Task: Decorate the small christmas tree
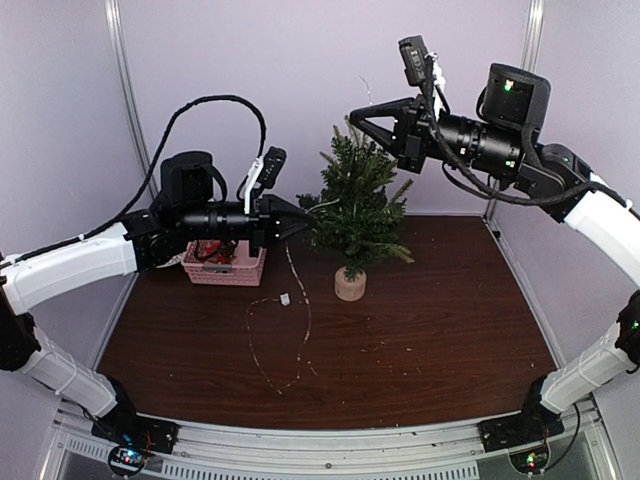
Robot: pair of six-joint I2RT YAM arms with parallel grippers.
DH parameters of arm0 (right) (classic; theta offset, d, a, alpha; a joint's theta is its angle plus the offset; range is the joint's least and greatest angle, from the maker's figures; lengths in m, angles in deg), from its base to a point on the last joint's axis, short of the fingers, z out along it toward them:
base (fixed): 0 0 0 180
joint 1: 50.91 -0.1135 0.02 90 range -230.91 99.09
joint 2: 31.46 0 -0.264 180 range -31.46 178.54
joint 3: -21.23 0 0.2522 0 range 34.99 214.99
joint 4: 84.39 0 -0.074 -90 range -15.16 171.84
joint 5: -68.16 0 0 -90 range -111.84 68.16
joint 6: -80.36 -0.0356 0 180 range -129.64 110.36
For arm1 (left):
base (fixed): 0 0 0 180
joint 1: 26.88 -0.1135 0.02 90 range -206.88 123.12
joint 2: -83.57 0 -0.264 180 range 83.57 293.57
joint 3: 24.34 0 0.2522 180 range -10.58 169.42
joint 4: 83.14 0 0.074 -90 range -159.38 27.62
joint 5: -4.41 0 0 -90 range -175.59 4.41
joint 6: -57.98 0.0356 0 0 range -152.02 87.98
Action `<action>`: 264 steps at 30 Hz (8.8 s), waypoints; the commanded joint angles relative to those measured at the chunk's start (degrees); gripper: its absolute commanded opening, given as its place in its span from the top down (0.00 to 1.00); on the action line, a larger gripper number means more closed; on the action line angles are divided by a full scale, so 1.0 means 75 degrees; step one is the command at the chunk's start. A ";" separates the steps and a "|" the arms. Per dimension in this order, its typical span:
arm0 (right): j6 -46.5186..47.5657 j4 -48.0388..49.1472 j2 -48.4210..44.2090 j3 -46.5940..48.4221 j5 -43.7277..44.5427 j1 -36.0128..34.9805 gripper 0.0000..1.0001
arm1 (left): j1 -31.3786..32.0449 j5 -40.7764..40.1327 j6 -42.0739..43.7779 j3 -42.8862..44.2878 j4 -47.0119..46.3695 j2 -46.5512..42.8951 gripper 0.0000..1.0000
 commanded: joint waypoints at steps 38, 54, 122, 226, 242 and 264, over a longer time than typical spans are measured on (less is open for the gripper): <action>-0.2116 0.1889 0.2543 0.0549 -0.0864 0.3378 1.00 | -0.1496 -0.1561 -0.1115 0.4007 0.0853 0.2936 1.00; -0.2777 0.2787 0.2754 0.1054 -0.2111 0.3429 1.00 | -0.1555 -0.0527 -0.1017 0.4021 -0.0358 0.2670 1.00; -0.2450 0.2631 0.3097 -0.1132 -0.2010 0.3875 0.99 | -0.1719 -0.0411 -0.1357 0.3828 0.0377 0.4169 1.00; -0.1929 -0.1086 0.5836 0.5921 -0.1978 0.4058 0.54 | -0.1544 0.0398 0.2600 0.7854 0.4448 0.5141 1.00; -0.2323 -0.0733 0.6171 0.6138 -0.2405 0.4061 0.82 | -0.1520 0.0359 0.2710 0.8023 0.4484 0.5228 1.00; -0.2067 -0.0536 0.5081 0.5105 -0.2269 0.4172 0.69 | -0.1520 0.0189 0.2745 0.8021 0.4549 0.5212 1.00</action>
